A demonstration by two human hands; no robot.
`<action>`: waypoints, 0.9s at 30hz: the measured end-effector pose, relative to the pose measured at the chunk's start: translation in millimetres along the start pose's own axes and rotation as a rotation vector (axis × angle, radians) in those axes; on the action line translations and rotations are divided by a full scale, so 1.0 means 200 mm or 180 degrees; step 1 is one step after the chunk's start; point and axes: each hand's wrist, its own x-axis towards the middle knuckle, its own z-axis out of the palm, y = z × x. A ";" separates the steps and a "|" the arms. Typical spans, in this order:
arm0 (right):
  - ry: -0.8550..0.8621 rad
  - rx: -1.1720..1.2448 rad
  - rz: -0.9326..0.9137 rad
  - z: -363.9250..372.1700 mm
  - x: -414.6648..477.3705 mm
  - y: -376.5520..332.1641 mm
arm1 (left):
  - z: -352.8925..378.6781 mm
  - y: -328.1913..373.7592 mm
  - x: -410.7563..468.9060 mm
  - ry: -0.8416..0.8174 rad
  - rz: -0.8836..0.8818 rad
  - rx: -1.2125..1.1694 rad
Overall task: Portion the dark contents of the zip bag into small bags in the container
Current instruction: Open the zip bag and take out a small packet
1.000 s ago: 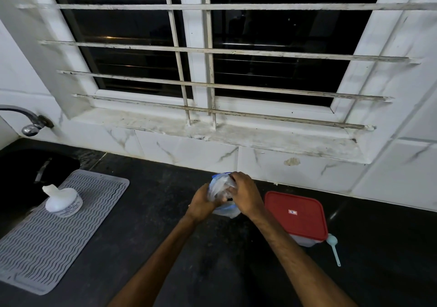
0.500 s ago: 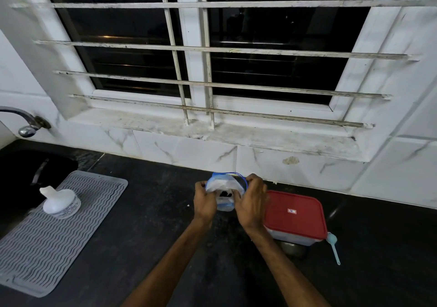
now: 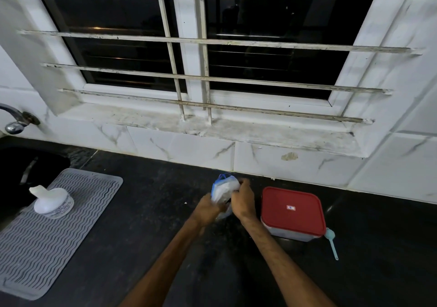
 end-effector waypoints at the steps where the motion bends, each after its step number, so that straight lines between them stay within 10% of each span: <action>1: -0.0043 0.0100 -0.0034 0.01 -0.01 0.00 | 0.01 -0.01 0.00 0.0091 -0.0099 -0.0235; 7: -0.0506 -0.0531 -0.0523 0.06 -0.05 0.11 | -0.07 -0.03 0.04 0.0482 -0.0801 -0.2143; 17: -0.0476 -0.0852 -0.0262 0.03 0.00 0.09 | -0.10 -0.04 0.06 0.0051 0.0146 -0.0684; 21: -0.1039 -0.1392 -0.0441 0.05 0.00 0.11 | -0.12 -0.07 0.17 0.1105 -0.0100 -0.0318; 27: -0.0729 -0.1736 -0.0906 0.10 0.02 0.12 | -0.14 -0.19 0.26 0.0994 0.0071 -0.0249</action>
